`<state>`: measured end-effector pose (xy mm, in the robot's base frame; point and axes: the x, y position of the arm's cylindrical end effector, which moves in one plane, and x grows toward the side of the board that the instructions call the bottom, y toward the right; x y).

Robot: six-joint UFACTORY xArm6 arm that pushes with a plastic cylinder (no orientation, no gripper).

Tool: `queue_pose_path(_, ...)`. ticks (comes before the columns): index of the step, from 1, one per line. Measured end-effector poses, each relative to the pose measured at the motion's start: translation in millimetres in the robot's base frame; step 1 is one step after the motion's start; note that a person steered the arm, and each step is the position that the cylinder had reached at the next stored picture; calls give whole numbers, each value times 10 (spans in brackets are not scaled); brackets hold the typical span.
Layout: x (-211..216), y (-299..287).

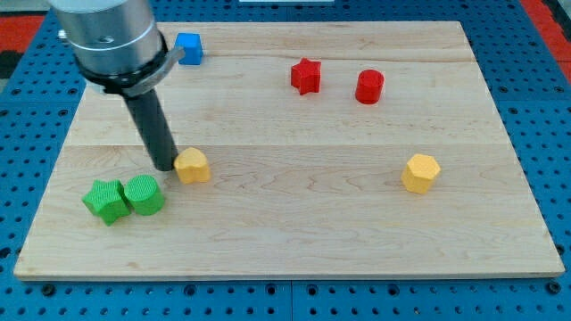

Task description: Slide the yellow heart towards the yellow hexagon

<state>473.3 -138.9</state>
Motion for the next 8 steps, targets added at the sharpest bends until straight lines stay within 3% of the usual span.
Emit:
queue_pose_path(1, 43, 437)
queue_pose_path(3, 394, 713)
queue_pose_path(6, 314, 1618)
queue_pose_path(8, 156, 1835)
